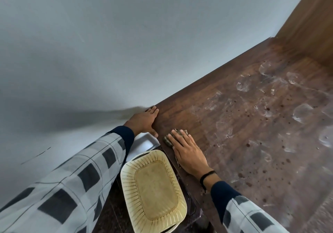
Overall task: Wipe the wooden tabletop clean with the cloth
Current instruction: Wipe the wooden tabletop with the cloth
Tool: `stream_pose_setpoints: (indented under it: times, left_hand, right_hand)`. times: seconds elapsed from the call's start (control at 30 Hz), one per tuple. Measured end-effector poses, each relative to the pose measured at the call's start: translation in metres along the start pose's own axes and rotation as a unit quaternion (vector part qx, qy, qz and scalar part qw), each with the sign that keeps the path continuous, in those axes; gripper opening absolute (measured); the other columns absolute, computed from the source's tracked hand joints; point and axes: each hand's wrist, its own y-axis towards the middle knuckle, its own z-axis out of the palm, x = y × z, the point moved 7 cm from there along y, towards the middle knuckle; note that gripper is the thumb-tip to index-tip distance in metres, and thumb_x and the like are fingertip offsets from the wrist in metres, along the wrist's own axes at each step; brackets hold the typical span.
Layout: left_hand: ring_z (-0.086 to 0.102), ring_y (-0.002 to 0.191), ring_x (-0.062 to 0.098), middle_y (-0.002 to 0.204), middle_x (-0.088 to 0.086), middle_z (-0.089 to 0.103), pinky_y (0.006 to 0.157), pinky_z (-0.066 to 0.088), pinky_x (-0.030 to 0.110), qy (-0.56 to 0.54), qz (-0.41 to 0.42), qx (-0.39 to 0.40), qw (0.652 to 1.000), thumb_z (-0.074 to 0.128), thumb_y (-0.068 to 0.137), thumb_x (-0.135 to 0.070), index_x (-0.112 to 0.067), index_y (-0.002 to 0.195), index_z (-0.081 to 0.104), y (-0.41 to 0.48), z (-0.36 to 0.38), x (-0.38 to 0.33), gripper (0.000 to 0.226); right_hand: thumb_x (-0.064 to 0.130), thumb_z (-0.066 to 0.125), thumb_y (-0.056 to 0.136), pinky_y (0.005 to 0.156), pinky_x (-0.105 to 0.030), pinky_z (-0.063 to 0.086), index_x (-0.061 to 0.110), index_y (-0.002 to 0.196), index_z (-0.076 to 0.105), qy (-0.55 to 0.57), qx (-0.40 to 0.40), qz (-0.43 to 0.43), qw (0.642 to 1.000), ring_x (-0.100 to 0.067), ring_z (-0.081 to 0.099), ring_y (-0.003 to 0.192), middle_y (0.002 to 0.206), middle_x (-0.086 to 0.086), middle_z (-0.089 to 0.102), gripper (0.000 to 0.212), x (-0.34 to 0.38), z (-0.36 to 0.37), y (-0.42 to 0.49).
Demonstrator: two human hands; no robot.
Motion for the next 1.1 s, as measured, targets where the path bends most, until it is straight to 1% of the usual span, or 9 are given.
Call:
stream_pose_setpoints:
  times: [0.07,0.2,0.37,0.5,0.63,0.7,0.87,1.03,1.1]
  left_hand:
    - [0.0,0.155,0.017,0.168,0.001,-0.01,0.119,0.026,0.041,-0.002,0.007,-0.005,1.0,0.078,0.074,-0.062,-0.015,0.16,-0.004,0.001,0.0,0.001,0.128]
    - [-0.012,0.154,0.017,0.165,0.002,-0.021,0.124,0.015,0.042,-0.008,0.043,0.013,0.999,0.073,0.078,-0.063,-0.013,0.159,-0.011,0.001,0.004,0.003,0.127]
    - [-0.02,0.152,0.02,0.163,0.004,-0.028,0.125,0.011,0.047,0.016,0.079,0.032,0.996,0.067,0.082,-0.065,-0.015,0.158,-0.016,0.009,0.01,0.003,0.123]
    - [-0.025,0.15,0.021,0.16,0.005,-0.034,0.125,0.005,0.046,0.015,0.089,0.055,0.994,0.068,0.084,-0.061,-0.026,0.157,-0.019,0.013,0.014,0.003,0.119]
    - [-0.026,0.15,0.021,0.16,0.007,-0.035,0.125,0.006,0.045,0.013,0.081,0.06,0.995,0.07,0.084,-0.058,-0.028,0.156,-0.019,0.015,0.011,0.005,0.118]
    - [-0.028,0.149,0.02,0.159,0.006,-0.036,0.125,0.007,0.046,0.009,0.084,0.066,0.994,0.07,0.084,-0.058,-0.029,0.156,-0.019,0.016,0.014,0.005,0.119]
    - [-0.031,0.148,0.02,0.158,0.006,-0.039,0.125,0.007,0.049,0.012,0.081,0.077,0.994,0.068,0.084,-0.062,-0.03,0.155,-0.022,0.016,0.019,0.008,0.119]
    - [-0.033,0.146,0.022,0.155,0.008,-0.042,0.125,0.005,0.05,0.024,0.077,0.099,0.992,0.066,0.088,-0.058,-0.029,0.153,-0.026,0.017,0.024,0.006,0.117]
    - [-0.033,0.146,0.023,0.155,0.008,-0.043,0.124,0.005,0.051,0.027,0.08,0.103,0.991,0.065,0.087,-0.06,-0.029,0.153,-0.027,0.019,0.024,0.005,0.117]
  right_hand:
    - [0.035,0.025,0.108,0.125,-0.041,0.004,0.032,0.159,0.022,-0.008,-0.01,0.02,1.0,-0.017,0.008,0.155,0.166,0.009,0.019,0.051,-0.011,-0.002,0.005]
    - [0.031,0.025,0.108,0.124,-0.042,-0.004,0.03,0.16,0.016,0.039,-0.037,0.174,0.983,-0.022,0.001,0.155,0.168,0.006,0.011,0.052,-0.003,0.001,0.026]
    - [0.031,0.026,0.108,0.123,-0.038,-0.008,0.032,0.16,0.016,0.034,-0.014,0.074,0.997,-0.018,-0.001,0.155,0.168,0.008,0.009,0.052,0.014,0.006,0.022]
    - [0.03,0.025,0.107,0.126,-0.048,0.008,0.03,0.159,0.019,0.041,-0.028,0.139,0.989,-0.022,0.004,0.155,0.168,0.006,0.013,0.052,-0.003,-0.001,0.05]
    - [0.03,0.026,0.108,0.125,-0.041,-0.003,0.032,0.16,0.017,0.035,-0.003,0.068,0.997,-0.021,0.001,0.155,0.168,0.008,0.012,0.053,0.011,0.001,0.049]
    - [0.032,0.026,0.108,0.125,-0.04,-0.001,0.034,0.159,0.016,0.01,0.008,0.032,0.999,-0.019,0.003,0.155,0.168,0.009,0.012,0.052,0.002,0.0,0.037]
    - [0.03,0.027,0.108,0.124,-0.043,0.002,0.028,0.159,0.02,0.02,-0.026,0.135,0.99,-0.024,0.008,0.155,0.167,0.004,0.017,0.052,-0.004,-0.003,0.05]
    - [0.031,0.029,0.108,0.124,-0.037,-0.002,0.03,0.159,0.023,-0.001,-0.012,0.019,1.0,-0.02,0.01,0.155,0.166,0.005,0.02,0.051,0.015,0.002,0.005]
    - [0.032,0.029,0.109,0.125,-0.038,-0.001,0.032,0.159,0.022,0.004,-0.022,0.056,0.998,-0.018,0.009,0.155,0.166,0.008,0.018,0.051,-0.006,-0.003,0.003]
